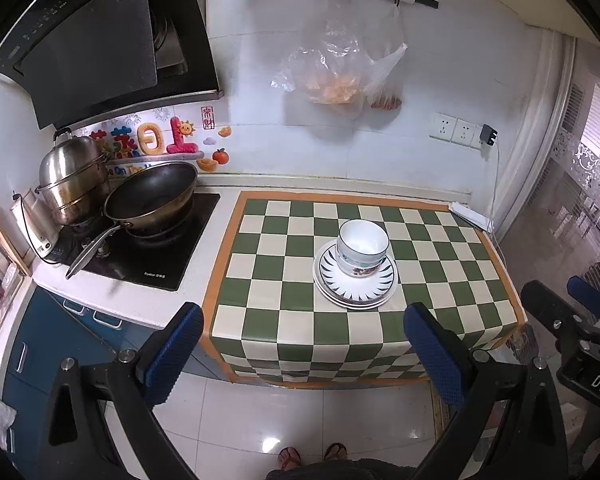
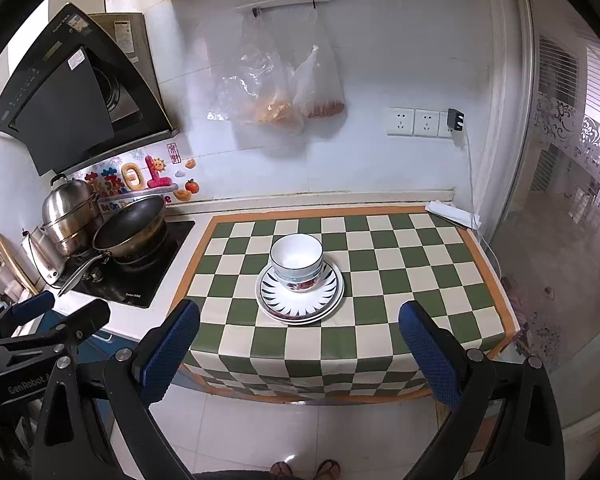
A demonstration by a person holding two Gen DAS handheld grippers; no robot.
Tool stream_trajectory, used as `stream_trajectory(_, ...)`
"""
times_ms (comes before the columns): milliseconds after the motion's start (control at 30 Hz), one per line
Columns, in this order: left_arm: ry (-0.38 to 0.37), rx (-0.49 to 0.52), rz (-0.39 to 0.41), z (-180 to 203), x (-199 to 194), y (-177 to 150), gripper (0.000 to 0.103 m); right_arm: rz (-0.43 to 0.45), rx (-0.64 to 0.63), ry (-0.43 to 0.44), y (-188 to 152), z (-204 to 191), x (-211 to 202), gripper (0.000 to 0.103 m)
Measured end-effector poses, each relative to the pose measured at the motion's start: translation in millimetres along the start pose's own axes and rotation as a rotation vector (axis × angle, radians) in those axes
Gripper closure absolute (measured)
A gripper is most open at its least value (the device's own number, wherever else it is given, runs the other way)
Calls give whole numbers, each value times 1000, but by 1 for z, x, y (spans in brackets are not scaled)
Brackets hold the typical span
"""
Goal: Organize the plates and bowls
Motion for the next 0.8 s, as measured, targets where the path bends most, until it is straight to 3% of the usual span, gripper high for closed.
stream_trajectory(800, 17, 24, 16, -2, -3, 4, 0, -18, 14, -11, -9, 3, 11, 1)
Point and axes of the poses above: each gripper's, at about its wrist camera, not at the fingertips, and x roughly the way its jaws point, z to its right, y to its top, the point moved 10 cm from there along x, roughly the way its jaws point, and after that the axes turned 10 degrees about z, right-handed, at the moved point
